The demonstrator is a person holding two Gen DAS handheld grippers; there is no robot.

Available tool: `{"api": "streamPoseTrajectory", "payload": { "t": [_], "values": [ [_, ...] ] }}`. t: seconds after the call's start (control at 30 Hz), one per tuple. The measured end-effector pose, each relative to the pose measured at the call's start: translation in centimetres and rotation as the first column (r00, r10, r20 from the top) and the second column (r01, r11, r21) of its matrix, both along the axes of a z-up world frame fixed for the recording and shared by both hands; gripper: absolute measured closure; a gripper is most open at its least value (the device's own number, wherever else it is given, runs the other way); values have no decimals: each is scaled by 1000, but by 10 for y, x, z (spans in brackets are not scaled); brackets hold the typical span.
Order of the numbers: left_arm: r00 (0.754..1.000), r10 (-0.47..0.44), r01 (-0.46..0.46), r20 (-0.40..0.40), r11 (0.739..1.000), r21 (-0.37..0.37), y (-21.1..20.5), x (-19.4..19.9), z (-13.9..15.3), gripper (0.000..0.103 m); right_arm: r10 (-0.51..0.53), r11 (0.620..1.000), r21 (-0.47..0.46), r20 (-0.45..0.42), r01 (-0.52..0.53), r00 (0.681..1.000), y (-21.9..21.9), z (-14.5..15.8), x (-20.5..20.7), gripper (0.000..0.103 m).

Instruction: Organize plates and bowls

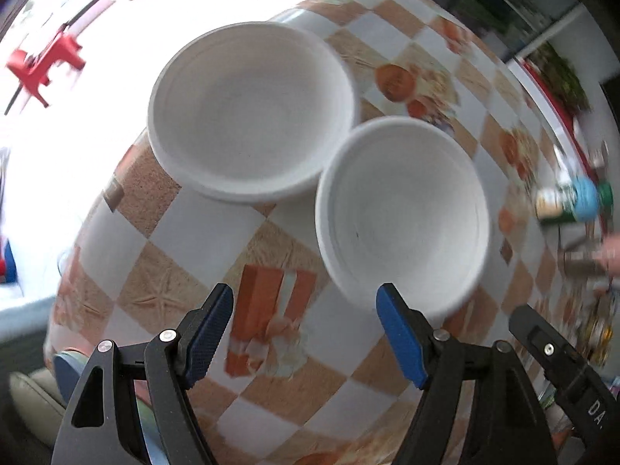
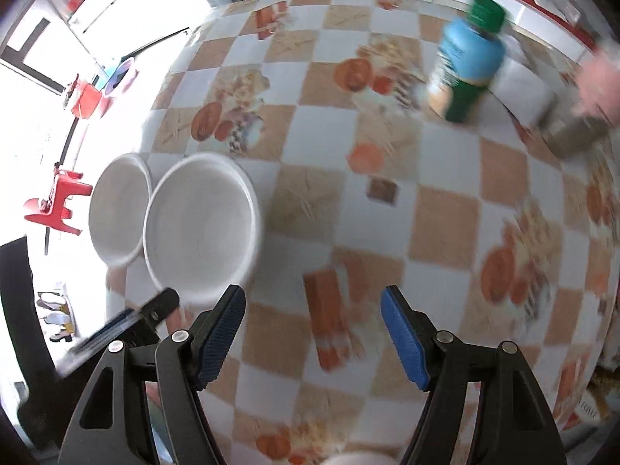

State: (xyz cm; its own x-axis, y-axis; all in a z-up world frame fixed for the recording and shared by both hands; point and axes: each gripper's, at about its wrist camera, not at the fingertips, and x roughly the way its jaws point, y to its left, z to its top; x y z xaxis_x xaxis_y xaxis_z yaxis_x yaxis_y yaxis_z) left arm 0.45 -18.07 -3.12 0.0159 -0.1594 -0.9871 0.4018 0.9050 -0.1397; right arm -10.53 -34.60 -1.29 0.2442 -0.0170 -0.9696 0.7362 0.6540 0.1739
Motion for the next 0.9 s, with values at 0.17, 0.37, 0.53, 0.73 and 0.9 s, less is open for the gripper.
{"api": "streamPoseTrajectory", "payload": {
  "t": [0.17,0.37,0.53,0.73,0.9],
  "values": [
    [996,88,-88,-30,996,2,-3,13,-19,24,25,1000,-16,-20,-25,1000,-12,-14,37,29],
    [989,133,-133,-70,991,8,-4,22,-39,30,46,999,-1,-52,-46,998,-16,-42,62,29],
    [995,88,-89,-43,996,-3,-14,25,-40,44,48,996,77,-35,-45,998,-15,-61,64,74],
    [999,14,-14,-51,1000,0,-22,26,-40,51,154,988,37,-67,-152,986,0,-57,64,86],
    [996,-87,87,-27,996,22,-28,21,-38,50,190,981,54,-93,-185,977,4,-58,51,86]
  ]
}}
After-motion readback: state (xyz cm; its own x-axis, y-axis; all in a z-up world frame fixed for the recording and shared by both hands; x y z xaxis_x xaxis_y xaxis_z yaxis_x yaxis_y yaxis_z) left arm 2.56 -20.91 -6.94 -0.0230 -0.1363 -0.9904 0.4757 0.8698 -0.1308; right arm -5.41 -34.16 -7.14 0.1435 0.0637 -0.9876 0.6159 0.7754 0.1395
